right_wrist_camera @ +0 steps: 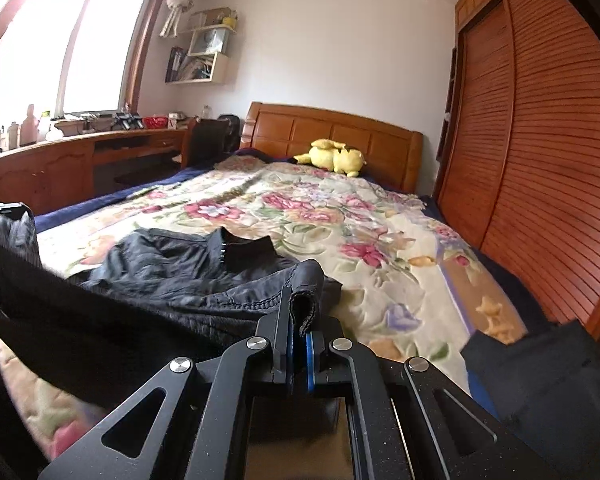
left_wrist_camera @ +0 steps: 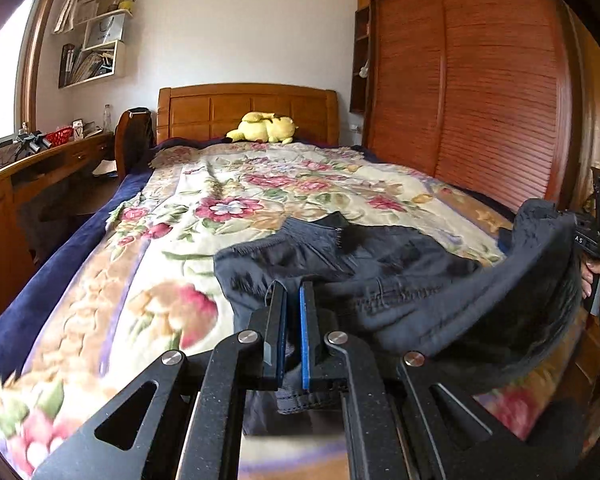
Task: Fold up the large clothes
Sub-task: 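Grasp the jacket edge with both tools and lift it over the other half, then lay the folded jacket down and open both tools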
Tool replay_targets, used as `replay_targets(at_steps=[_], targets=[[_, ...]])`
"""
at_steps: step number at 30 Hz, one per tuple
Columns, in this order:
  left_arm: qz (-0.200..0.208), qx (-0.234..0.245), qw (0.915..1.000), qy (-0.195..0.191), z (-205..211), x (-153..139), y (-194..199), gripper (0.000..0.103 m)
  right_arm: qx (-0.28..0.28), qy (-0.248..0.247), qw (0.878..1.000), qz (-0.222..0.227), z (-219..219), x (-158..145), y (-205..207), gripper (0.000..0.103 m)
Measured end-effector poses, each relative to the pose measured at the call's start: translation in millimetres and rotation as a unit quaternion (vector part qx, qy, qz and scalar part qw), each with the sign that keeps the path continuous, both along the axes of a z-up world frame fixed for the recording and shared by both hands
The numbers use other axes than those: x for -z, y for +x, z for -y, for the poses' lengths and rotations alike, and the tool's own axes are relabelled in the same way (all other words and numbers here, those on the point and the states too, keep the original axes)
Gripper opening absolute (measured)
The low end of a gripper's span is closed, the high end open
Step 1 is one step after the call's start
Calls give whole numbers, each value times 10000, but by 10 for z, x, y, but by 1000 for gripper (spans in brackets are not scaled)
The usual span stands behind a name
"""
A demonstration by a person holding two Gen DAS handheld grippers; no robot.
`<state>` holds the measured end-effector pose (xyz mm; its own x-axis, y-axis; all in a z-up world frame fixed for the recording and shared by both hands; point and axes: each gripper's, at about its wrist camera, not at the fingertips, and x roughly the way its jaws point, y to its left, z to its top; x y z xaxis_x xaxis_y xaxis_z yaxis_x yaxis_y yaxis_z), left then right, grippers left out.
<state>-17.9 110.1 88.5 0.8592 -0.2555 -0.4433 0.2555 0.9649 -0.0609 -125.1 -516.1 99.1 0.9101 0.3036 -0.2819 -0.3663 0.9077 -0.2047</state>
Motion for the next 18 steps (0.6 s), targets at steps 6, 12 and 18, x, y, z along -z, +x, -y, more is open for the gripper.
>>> replay_targets(at_steps=[6,12,18], targets=[[-91,-246,9993,272,3,-24,796,6,179,-283,9994,-120,-289,-95,876,3],[-44,-555,9972,506,63,-176,1563,6,741,-529,9956,-230,-620,-249,1827,3],[-232,-565,9957,693,164,11,1861,6,1049,-537,9915,-559,-911,-28,2228,4]])
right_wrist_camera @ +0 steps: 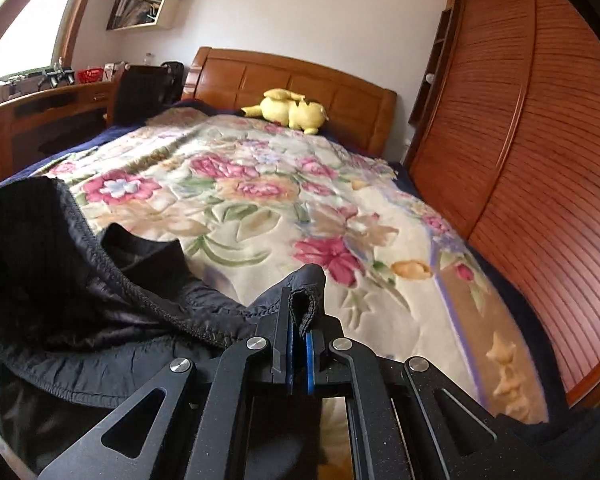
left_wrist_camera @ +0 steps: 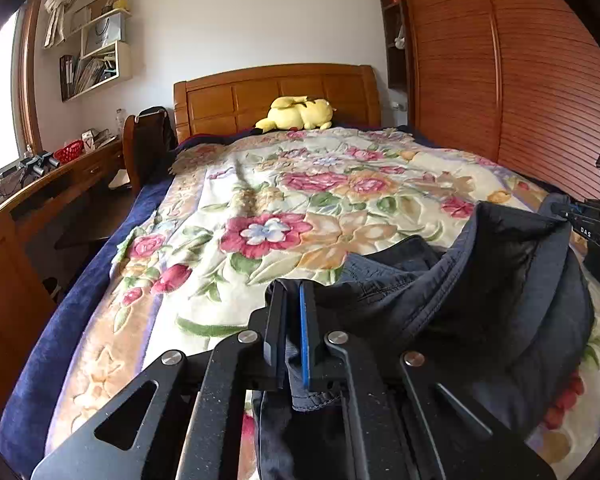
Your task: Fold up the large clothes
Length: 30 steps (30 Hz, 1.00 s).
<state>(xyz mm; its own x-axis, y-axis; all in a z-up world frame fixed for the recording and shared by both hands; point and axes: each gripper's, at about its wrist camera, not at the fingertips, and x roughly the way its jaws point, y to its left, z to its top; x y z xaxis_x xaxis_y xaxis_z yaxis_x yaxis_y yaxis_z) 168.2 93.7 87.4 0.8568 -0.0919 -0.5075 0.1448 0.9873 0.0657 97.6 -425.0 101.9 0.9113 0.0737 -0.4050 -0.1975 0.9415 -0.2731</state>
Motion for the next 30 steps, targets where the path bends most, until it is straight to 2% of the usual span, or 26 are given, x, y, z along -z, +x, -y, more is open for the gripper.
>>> replay_targets(at_steps=[3,5,6,7,8,9,13,14,20,25,30], targets=[[-347,-73,9992,-167,-84,101,49,8,32,255,9992,-294,-17,63,142,6],[-408,47,9987,-297,-111,101,24,14,71,326,9982,-501,-14,106,158,23],[-372,73,9988,-305,-139,98,-41,19,70,327,9980,-534,5,86,137,38],[-332,69,9991,-264,-153,88,-97,33,70,328,9982,-503,21,69,77,56],[-317,101,9992,-239,-164,85,-157,42,54,361,9984,-433,47,51,11,63],[-337,162,9991,-223,-179,92,-226,44,16,409,9985,-368,75,27,-77,71],[-395,223,9988,-184,-222,223,-515,67,-123,380,9981,-469,228,104,-325,73],[-460,240,9985,-180,-219,288,-582,68,-202,358,9978,-523,237,137,-387,73],[-1002,298,9944,-166,-251,747,-835,69,-414,235,9952,-854,352,416,-776,75],[-1229,135,9922,-126,-306,957,-862,69,-255,56,9945,-1018,485,629,-768,75],[-1442,15,9894,-184,-351,1165,-821,69,-155,414,9910,-1266,641,752,-677,80]])
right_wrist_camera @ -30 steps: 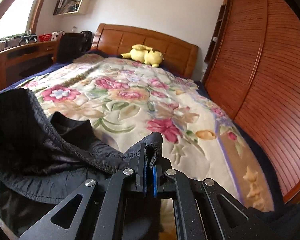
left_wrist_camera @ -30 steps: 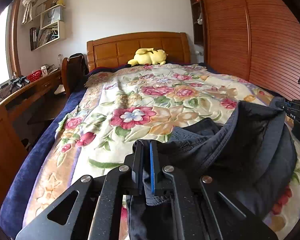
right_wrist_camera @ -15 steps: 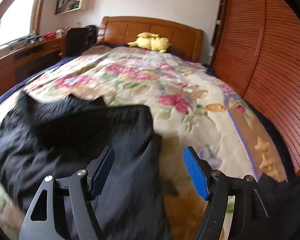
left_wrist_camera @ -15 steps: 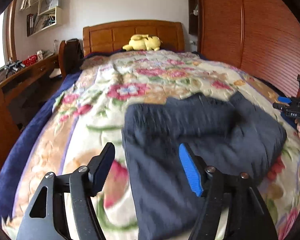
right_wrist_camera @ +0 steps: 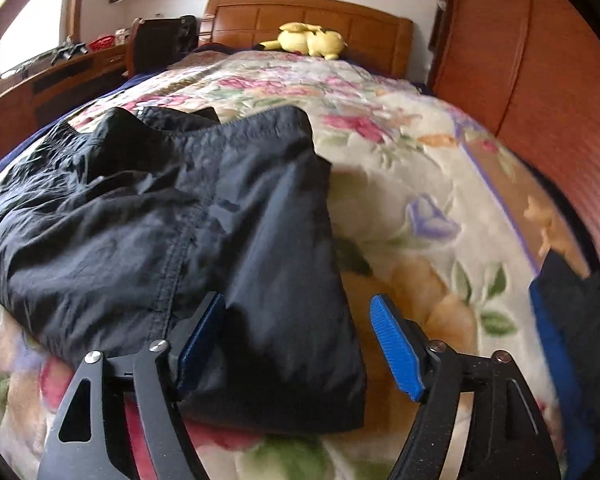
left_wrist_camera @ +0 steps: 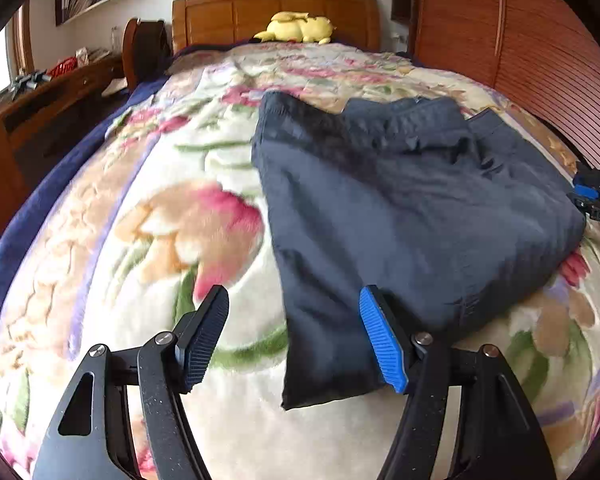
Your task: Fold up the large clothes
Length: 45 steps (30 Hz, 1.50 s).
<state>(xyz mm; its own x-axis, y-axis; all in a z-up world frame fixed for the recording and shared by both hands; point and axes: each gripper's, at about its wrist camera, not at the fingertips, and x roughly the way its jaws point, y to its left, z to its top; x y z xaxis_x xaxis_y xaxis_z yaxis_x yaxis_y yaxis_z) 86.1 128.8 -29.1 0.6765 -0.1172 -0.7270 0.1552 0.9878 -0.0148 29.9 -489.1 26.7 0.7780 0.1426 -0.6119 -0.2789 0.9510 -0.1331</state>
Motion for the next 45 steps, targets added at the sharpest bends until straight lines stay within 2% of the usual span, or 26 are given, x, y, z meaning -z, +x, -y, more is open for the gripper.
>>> replay_targets(at_steps=[4,10,15,20,22,23,27,29,33,35,37,41,45], targets=[[-81,-1,9999,-61,-6,104,9,70,16,206,9997,-163,51,163,52,81],[-18,12,10000,83,57,213,10,72,-74,228,9995,-222,53,337,126,81],[160,-3,9996,220,85,199,-59,72,-109,470,9985,-241,142,370,121,81],[170,12,9997,201,74,195,-51,72,-124,458,9987,-207,124,390,110,81],[148,45,9997,186,81,196,-43,70,-126,479,9985,-225,130,392,110,81],[139,92,9997,166,89,197,-42,65,-134,480,9985,-233,123,392,112,80],[185,233,9993,242,151,180,-54,52,-379,569,9971,-341,94,404,104,62],[168,314,9990,272,187,181,-49,39,-432,560,9968,-372,79,406,107,58],[100,527,9974,483,313,180,-59,24,-568,888,9922,-668,148,418,187,50],[6,565,9971,504,341,169,-59,16,-651,1123,9882,-816,185,411,217,38],[15,525,9977,438,332,126,-99,10,-707,1026,9887,-831,147,374,183,24],[218,421,9980,422,328,-48,-278,7,-514,349,9967,-529,-25,260,1,12],[380,450,9977,340,356,-210,-468,7,-414,323,9984,-218,-14,151,-197,8]])
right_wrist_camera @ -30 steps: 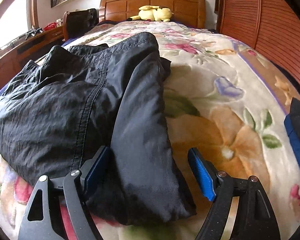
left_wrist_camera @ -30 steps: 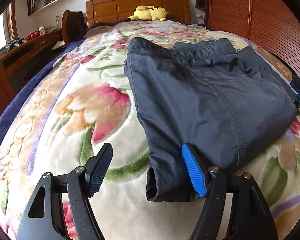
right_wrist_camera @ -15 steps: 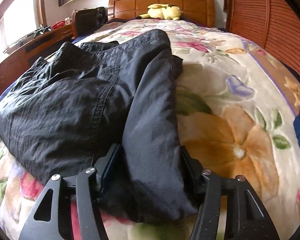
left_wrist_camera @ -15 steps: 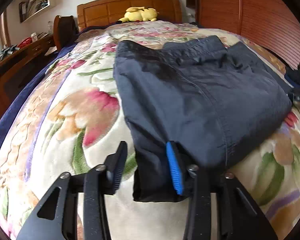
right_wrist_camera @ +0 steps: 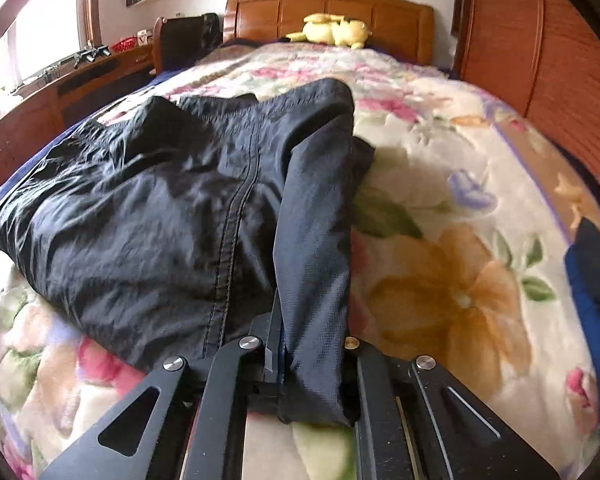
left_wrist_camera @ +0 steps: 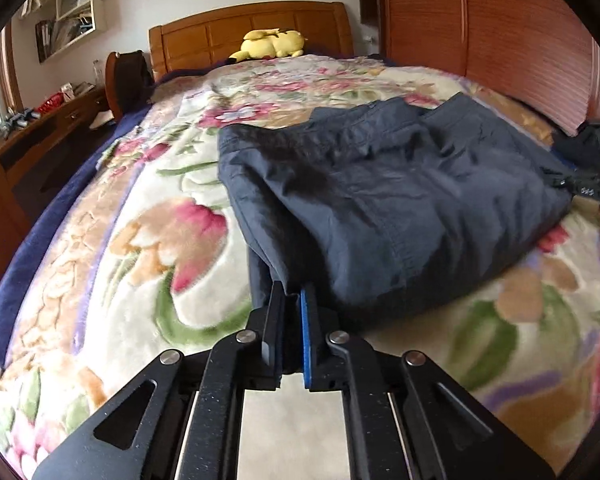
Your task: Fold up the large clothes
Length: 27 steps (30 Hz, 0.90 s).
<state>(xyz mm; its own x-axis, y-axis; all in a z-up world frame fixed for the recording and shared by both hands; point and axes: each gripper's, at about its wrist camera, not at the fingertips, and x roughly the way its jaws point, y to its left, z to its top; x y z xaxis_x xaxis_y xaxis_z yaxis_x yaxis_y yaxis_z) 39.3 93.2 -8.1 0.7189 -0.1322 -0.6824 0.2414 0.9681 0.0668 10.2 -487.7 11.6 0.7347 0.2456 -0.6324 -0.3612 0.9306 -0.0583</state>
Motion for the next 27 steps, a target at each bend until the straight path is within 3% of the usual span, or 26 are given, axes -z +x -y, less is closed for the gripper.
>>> replay_targets(at_steps=[2,7,12,18,27], targets=[[-6,-13,9999,167,16,-23,-73,7,-2,-66,9999,81,9,-38,-93,7],[-13,-115,9999,-94,-79,-138,-301,6,-47,-203,9995,246,6,-131,-382,7],[175,27,9996,221,14,-225,-850,5,-195,-269,9991,258,93,-158,-785,6],[443,72,9990,-26,-25,-319,-1558,5,-398,-326,9983,274,324,-123,-1393,6],[518,176,9985,25,-54,-395,-2042,5,-618,-290,9968,406,634,-191,-2072,6]])
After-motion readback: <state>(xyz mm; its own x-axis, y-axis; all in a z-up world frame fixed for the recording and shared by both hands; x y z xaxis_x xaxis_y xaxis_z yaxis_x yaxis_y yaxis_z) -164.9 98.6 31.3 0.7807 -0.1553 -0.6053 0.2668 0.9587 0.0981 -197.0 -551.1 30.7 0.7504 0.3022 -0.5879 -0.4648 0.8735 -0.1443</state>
